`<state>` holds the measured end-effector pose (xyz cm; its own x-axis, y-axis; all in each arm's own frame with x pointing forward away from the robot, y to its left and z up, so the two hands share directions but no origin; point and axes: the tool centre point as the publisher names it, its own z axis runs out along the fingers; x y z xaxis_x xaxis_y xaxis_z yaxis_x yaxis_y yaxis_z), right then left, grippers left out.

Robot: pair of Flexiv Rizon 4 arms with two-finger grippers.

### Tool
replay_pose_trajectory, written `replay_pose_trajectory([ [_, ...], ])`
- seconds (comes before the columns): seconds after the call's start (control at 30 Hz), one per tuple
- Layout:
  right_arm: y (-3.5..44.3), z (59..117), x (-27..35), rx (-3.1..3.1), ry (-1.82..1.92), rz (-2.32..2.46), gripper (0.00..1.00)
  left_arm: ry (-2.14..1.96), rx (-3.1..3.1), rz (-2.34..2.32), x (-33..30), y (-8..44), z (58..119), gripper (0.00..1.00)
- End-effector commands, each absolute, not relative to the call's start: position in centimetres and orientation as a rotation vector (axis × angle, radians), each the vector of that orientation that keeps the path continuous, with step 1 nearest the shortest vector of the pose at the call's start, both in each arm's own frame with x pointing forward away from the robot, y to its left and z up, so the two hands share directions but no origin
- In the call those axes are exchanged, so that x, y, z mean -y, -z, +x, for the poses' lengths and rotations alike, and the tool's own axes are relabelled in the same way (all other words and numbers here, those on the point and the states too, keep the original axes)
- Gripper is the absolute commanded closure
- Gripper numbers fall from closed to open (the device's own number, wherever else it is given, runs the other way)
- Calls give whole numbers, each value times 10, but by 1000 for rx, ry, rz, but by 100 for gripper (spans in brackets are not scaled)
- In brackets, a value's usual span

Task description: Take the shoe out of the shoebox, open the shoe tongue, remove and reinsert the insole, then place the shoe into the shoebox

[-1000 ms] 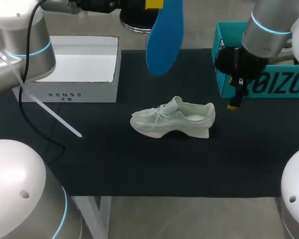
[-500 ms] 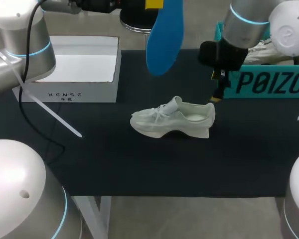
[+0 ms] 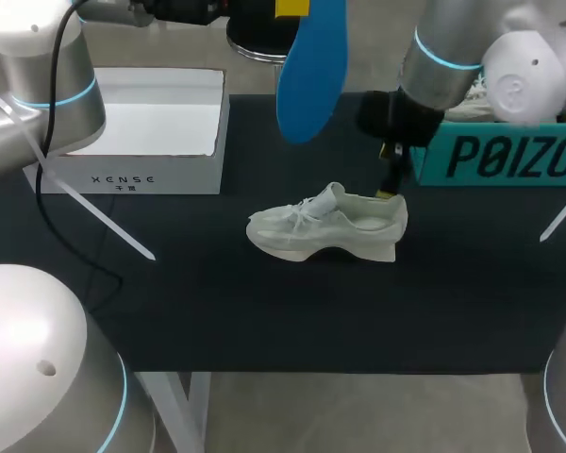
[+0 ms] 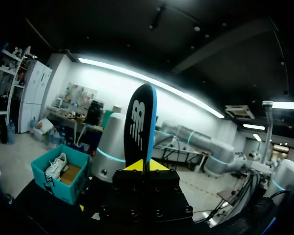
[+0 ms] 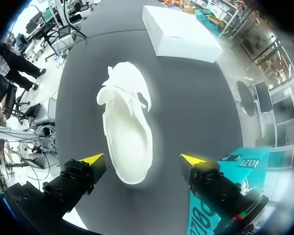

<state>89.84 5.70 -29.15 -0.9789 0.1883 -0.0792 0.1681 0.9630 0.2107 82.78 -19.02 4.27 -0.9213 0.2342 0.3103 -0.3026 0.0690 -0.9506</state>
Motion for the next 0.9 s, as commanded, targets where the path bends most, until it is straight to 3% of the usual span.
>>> replay_pose_trajectory([
  [0.03, 307, 906, -62, -3013, -332, 275, 0, -1907, 1972, 67, 191, -43, 829, 100],
  [0.9, 377, 922, -74, -3114, -464, 259, 0, -1907, 1972, 67, 191, -43, 829, 100],
])
